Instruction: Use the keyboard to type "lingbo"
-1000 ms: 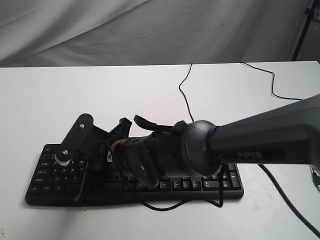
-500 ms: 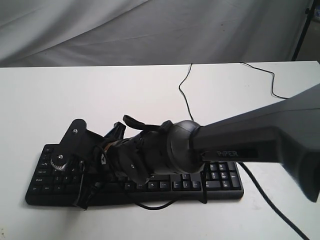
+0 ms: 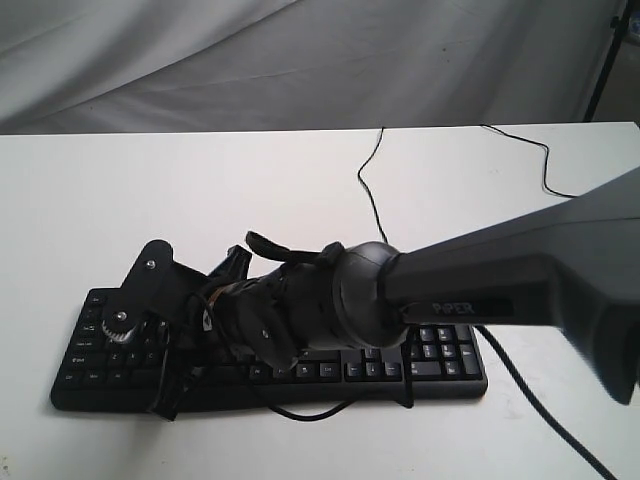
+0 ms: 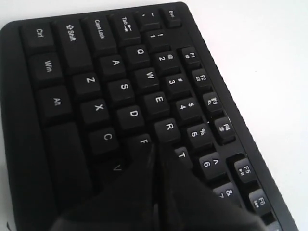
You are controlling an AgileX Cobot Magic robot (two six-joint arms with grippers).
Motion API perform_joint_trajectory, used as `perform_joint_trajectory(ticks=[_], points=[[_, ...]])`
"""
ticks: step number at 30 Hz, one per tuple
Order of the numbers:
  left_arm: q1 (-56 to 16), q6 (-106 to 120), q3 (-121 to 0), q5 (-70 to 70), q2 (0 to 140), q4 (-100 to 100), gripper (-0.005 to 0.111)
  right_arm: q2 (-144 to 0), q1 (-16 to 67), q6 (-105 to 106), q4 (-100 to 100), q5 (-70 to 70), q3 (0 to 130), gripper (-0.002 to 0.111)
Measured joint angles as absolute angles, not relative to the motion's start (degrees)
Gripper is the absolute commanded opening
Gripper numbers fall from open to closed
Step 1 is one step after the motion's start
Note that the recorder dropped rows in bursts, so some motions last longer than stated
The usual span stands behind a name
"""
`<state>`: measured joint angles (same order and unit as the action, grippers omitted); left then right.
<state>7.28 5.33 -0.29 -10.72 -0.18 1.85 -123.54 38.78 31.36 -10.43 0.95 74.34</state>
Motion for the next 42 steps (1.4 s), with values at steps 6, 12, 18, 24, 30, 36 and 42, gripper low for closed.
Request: perform_joint_trajectory(ticks=[6,12,18,24,30,36,42], points=[[7.28,5.33,-0.29,-10.72,-0.18,1.85,0.001,-125.01,38.67,31.36,-10.43,0.63,74.34,0.0],[7.28,5.33,-0.29,-10.72,-0.18,1.85,0.001,-125.01,38.67,31.36,-10.43,0.0,74.34,0.0],[7.28,5.33,-0.29,-10.72,-0.18,1.85,0.001,-124.68,38.67,31.36,-10.43,0.36,74.34,0.0],[7.28,5.33,-0.29,-10.72,-0.18,1.85,0.001,-121.92,38.46,31.36,-10.43,1.59,74.34,0.0],[7.28,5.33,-0.29,-10.72,-0.18,1.85,0.001,-120.29,38.39,31.36,-10.43,4.53,74.34,0.0],[7.28,5.33,-0.29,-10.72,-0.18,1.85,0.001,-119.77,38.39,31.36,-10.23,4.93,72.19,0.0],[7.28,5.33,-0.29,-10.72,-0.18,1.85,0.001,-119.1,38.39,31.36,-10.23,3.7,70.11,0.0]])
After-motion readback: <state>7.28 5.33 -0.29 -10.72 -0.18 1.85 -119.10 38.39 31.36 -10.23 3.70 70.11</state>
